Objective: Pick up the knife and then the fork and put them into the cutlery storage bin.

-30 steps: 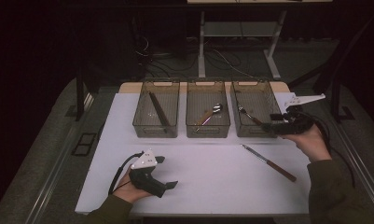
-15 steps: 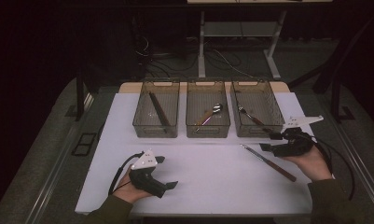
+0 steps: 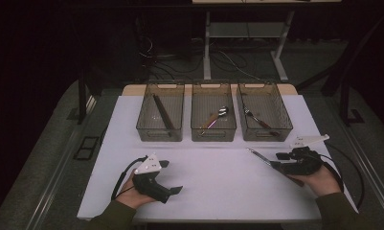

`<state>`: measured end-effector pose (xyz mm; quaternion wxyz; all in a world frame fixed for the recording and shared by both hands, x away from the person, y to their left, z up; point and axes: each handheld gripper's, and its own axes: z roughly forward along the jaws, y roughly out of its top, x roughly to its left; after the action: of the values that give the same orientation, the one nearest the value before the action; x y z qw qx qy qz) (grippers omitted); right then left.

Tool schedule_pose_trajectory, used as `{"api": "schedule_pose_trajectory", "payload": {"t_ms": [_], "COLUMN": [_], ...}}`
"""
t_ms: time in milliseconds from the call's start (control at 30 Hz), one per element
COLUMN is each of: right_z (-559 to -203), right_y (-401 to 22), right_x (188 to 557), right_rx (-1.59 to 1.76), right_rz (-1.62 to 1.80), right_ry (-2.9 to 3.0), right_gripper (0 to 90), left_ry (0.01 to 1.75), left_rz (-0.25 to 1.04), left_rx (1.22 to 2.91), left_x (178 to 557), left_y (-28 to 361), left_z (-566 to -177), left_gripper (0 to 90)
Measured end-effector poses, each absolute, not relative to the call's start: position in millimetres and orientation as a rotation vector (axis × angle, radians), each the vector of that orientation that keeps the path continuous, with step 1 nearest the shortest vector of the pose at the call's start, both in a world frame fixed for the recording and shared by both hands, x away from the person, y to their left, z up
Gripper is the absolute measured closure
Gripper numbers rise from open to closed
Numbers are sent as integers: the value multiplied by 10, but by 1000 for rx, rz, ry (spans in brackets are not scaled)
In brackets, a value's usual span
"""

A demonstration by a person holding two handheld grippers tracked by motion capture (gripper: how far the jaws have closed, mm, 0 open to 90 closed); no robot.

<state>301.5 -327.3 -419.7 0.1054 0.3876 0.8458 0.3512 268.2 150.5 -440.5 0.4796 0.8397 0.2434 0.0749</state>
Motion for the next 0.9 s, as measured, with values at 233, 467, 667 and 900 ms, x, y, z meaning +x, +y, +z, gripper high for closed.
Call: {"api": "schedule_pose_trajectory", "payload": {"t_ms": [233,467,667,900], "right_z": [-4320,-4364,-4404,-4429], "right_y": [-3285,-3261,-3250,-3223], "right_x": [3043,3066,3085,3090], "right_rx": [1149,1127,1105,1084], "right_rz": [981,945,899,884], "right_ry": [2536,2545,2547,2557], "right_gripper": [652,695,718,739], "left_ry": [586,586,588,587], "left_rz": [183,184,183,183], "left_rx": [2058,2061,2061,2062], "left_x": [2685,2686,2686,2685], "left_y": [1505,1503,1502,1502], "left_z": [-4407,-4410,-4412,-4411], "left_gripper": [0,0,0,0]}}
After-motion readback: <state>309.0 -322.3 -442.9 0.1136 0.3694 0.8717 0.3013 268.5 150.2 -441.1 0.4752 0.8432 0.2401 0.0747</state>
